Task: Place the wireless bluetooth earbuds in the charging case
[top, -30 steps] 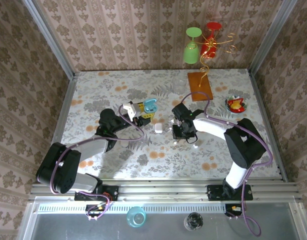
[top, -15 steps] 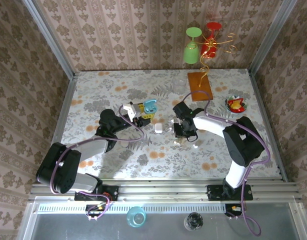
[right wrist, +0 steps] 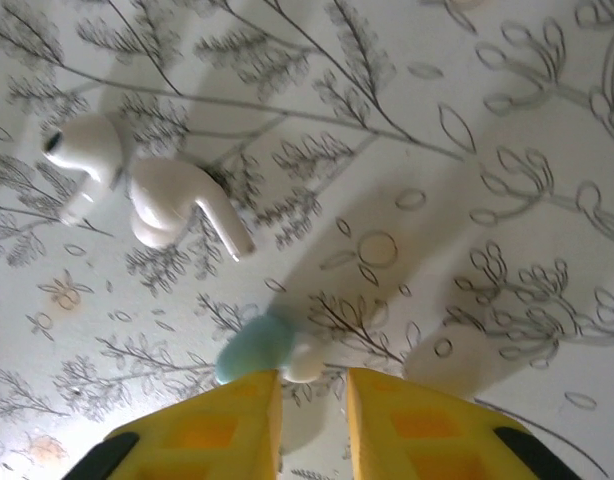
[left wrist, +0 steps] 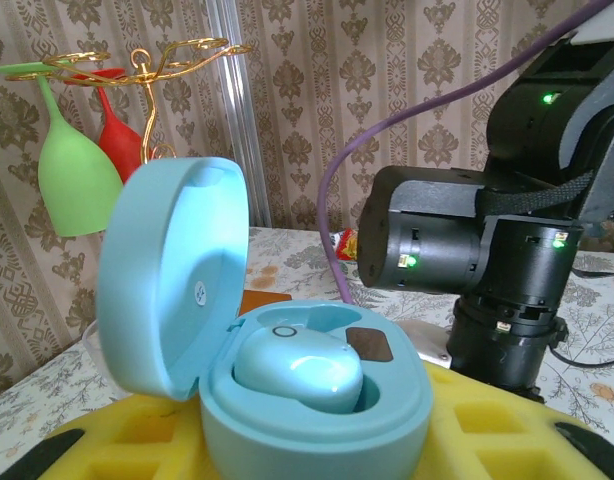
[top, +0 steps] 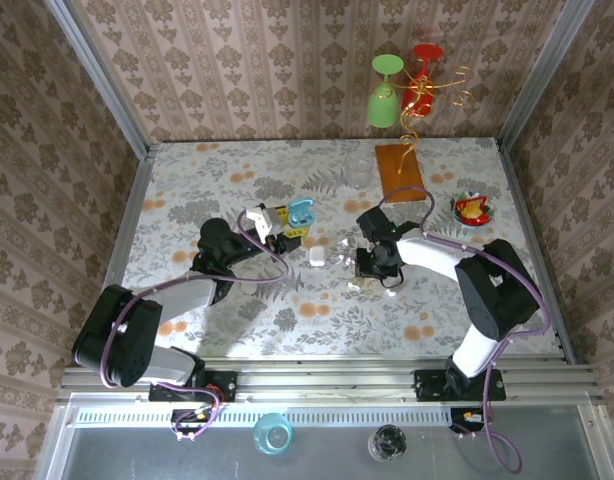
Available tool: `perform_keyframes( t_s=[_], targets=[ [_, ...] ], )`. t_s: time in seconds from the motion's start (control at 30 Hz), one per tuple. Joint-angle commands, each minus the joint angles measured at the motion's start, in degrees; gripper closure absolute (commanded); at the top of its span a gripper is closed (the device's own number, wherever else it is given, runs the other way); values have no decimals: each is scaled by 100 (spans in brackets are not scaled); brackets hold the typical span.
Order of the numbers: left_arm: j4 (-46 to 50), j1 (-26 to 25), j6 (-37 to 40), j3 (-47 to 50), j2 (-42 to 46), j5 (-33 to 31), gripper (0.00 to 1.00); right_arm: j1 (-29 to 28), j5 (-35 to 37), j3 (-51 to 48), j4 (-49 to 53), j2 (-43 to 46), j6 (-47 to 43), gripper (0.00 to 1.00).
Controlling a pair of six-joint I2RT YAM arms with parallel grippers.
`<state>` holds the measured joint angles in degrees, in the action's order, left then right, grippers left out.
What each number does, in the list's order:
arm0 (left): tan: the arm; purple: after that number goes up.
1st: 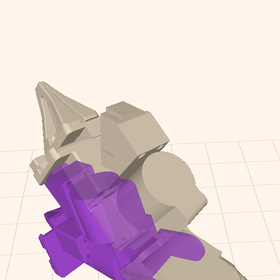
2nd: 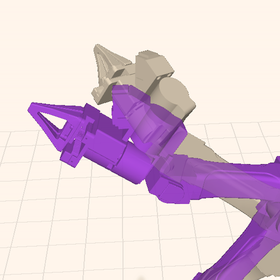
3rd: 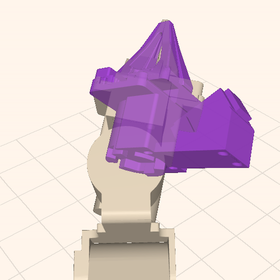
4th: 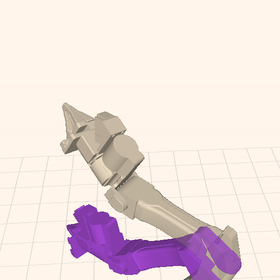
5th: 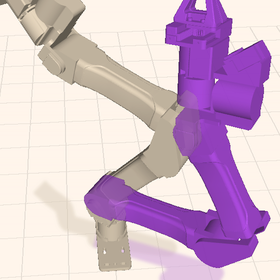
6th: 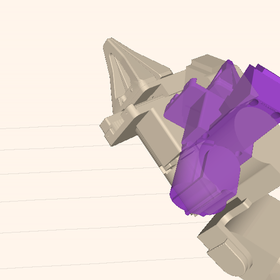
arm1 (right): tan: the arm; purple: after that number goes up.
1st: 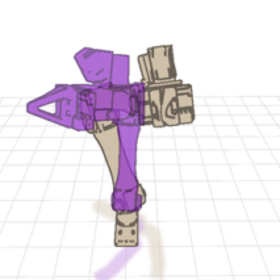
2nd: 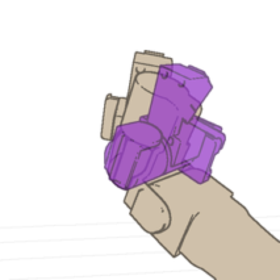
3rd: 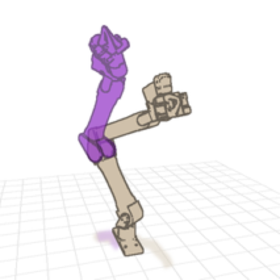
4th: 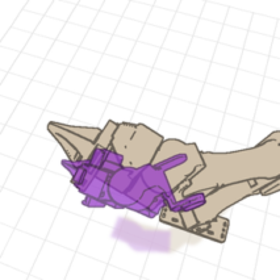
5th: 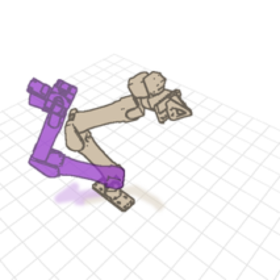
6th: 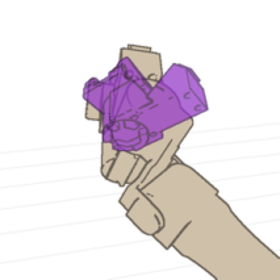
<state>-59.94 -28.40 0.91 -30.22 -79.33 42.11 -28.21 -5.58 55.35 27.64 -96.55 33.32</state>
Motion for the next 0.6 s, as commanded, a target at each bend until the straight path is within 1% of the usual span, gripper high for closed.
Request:
perform_keyframes(
  t_s=[0.0,0.1,0.17,0.27,0.4,0.57],
  targets=[
    [-212,28,67,-10,-4,-1,59,8,-177,-189,52,332,70,67],
    [-212,28,63,-17,6,-12,59,17,-186,-299,-121,604,-2,64],
    [-211,28,54,-24,-3,-3,59,71,-315,-315,-275,657,-134,63],
    [-211,28,50,-28,9,-5,59,178,-580,-198,-374,452,-225,60],
    [-193,20,42,-37,15,-1,59,257,-764,20,-486,61,-298,56],
    [-160,20,50,-28,14,-7,59,289,-949,253,-516,-281,-463,44]
  ],
)
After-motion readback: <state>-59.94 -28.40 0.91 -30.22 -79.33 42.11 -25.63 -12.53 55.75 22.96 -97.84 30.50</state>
